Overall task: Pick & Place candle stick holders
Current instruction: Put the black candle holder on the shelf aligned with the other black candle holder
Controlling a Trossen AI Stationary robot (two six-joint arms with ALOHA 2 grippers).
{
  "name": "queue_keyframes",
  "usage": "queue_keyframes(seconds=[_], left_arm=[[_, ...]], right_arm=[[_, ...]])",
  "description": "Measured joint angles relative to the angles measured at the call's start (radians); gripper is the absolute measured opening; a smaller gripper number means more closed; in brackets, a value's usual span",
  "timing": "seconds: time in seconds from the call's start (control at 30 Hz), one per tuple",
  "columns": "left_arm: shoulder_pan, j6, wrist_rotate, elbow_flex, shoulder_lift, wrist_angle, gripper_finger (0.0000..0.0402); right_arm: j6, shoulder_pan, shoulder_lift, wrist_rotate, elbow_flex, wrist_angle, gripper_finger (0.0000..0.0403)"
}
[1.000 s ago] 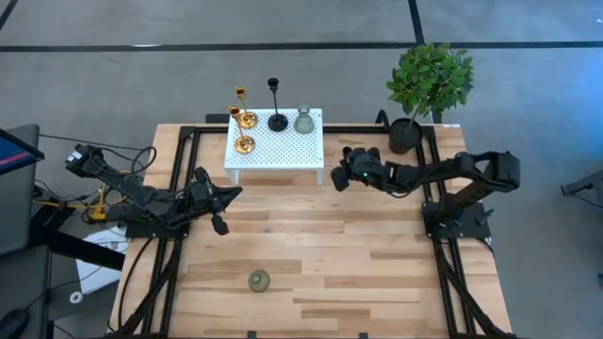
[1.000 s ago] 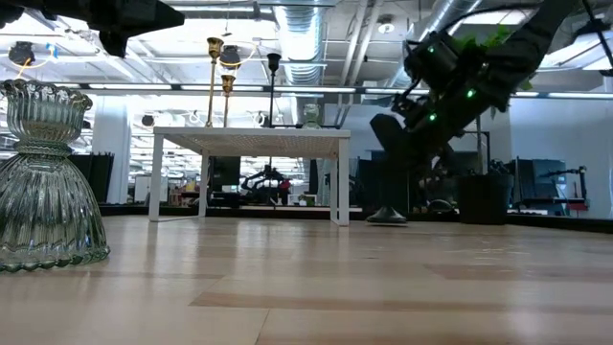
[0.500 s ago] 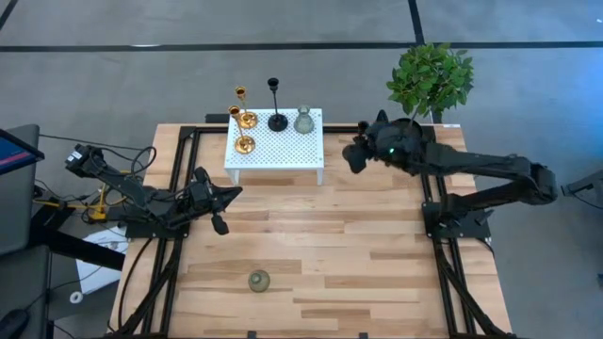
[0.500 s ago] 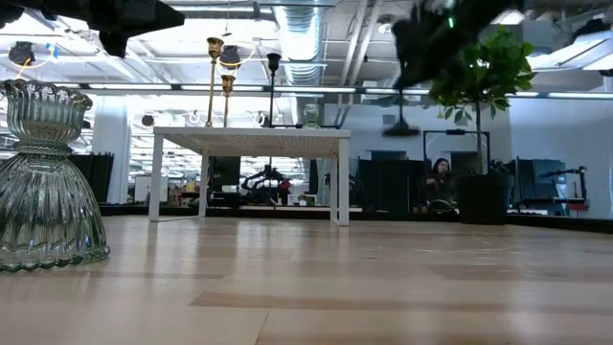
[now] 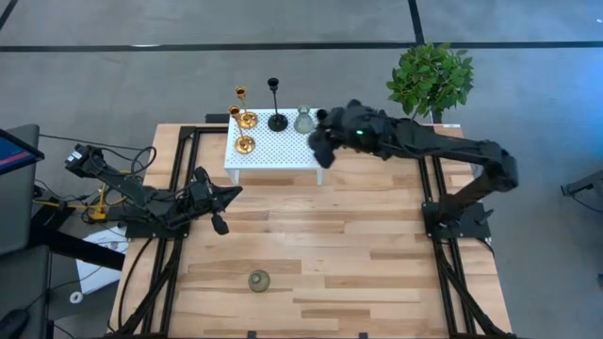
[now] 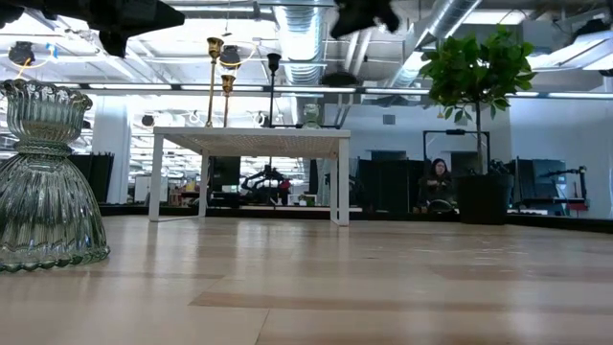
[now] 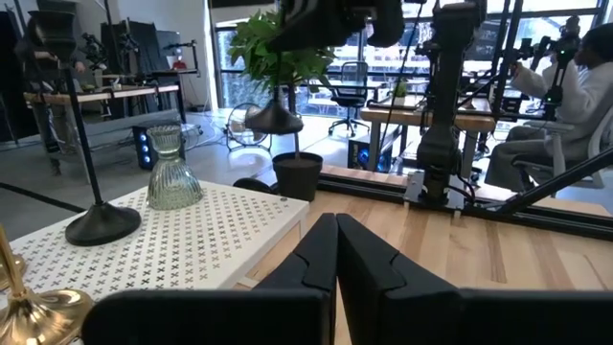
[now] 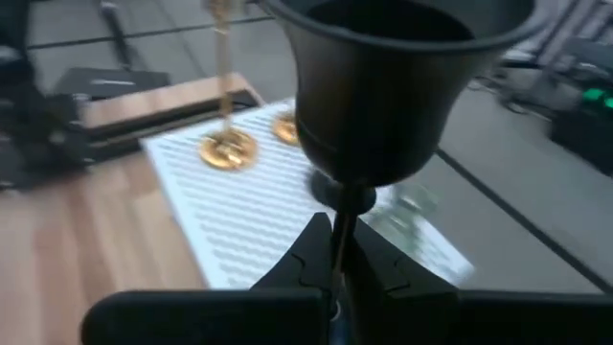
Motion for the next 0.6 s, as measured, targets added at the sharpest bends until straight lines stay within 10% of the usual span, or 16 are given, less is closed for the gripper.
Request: queue_keyframes(seconds=[0.6], left_arm=[[0.000,0.000,0.000,0.000,0.000,0.000,0.0008]], right_arm=[[-0.074,-0.013,0.329,-0.264,0.304,0.043,0.0000]])
